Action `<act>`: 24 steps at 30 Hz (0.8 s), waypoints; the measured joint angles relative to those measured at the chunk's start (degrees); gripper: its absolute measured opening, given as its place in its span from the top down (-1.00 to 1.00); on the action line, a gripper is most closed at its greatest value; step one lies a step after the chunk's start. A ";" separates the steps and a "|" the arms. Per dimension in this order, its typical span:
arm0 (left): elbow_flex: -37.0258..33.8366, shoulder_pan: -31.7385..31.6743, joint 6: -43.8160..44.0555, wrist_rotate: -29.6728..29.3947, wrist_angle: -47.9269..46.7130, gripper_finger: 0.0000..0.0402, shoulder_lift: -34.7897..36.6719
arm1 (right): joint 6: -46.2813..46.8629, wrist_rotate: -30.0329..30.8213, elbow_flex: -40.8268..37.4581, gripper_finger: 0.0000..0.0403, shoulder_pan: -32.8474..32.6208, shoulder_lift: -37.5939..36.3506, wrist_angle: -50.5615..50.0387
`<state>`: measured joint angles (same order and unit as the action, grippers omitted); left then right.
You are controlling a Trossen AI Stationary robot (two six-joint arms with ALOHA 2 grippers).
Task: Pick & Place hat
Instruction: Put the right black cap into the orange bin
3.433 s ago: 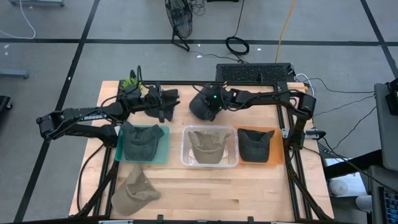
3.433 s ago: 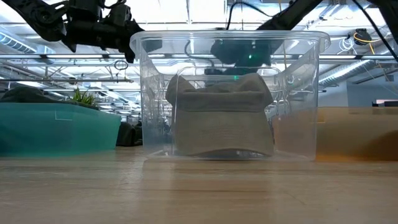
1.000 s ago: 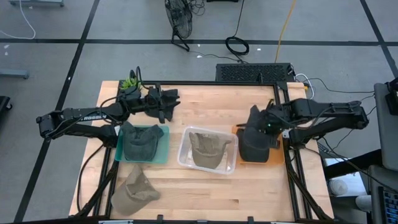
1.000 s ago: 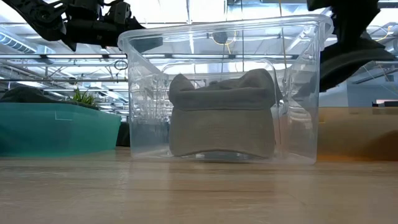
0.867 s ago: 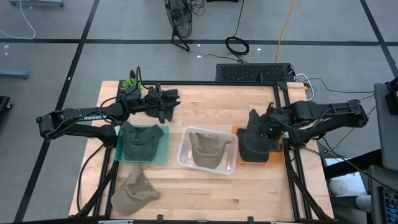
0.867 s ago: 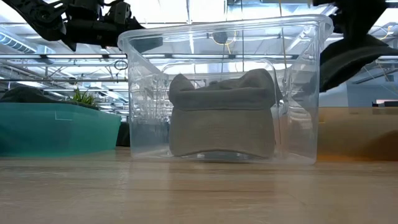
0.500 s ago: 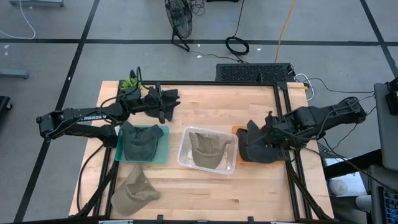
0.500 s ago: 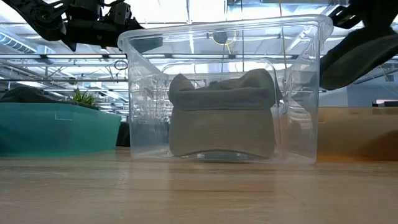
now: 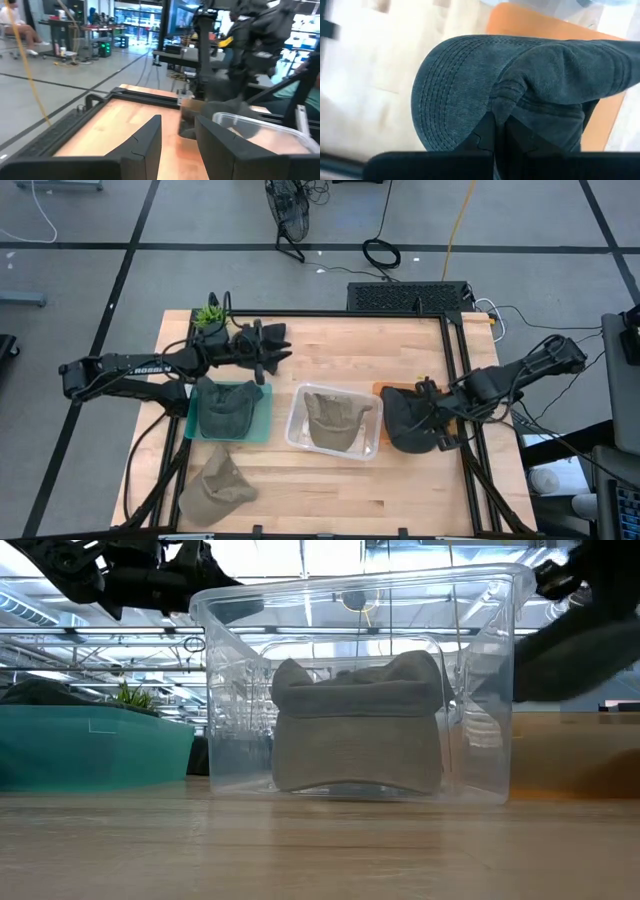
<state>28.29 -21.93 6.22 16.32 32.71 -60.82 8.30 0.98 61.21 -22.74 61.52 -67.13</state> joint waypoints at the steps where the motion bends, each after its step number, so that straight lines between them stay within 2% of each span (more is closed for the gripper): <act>1: 0.00 0.63 -0.02 -0.01 0.02 0.37 0.00 | -0.92 1.04 -1.33 0.97 0.01 0.00 0.89; 8: 0.00 5.36 -0.09 -3.89 0.02 0.37 0.00 | -6.90 6.61 -6.58 0.97 0.13 -0.04 5.11; 18: 0.00 9.69 -0.33 -6.68 -0.09 0.37 0.00 | -6.18 6.92 -11.79 0.97 0.15 -0.06 5.44; 24: -0.01 12.09 -0.49 -10.27 -0.49 0.37 0.00 | -4.85 8.02 -14.00 0.97 0.13 0.00 5.66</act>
<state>28.29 -9.84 5.72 6.04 32.22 -60.82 3.44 9.01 47.21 -22.61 61.52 -61.47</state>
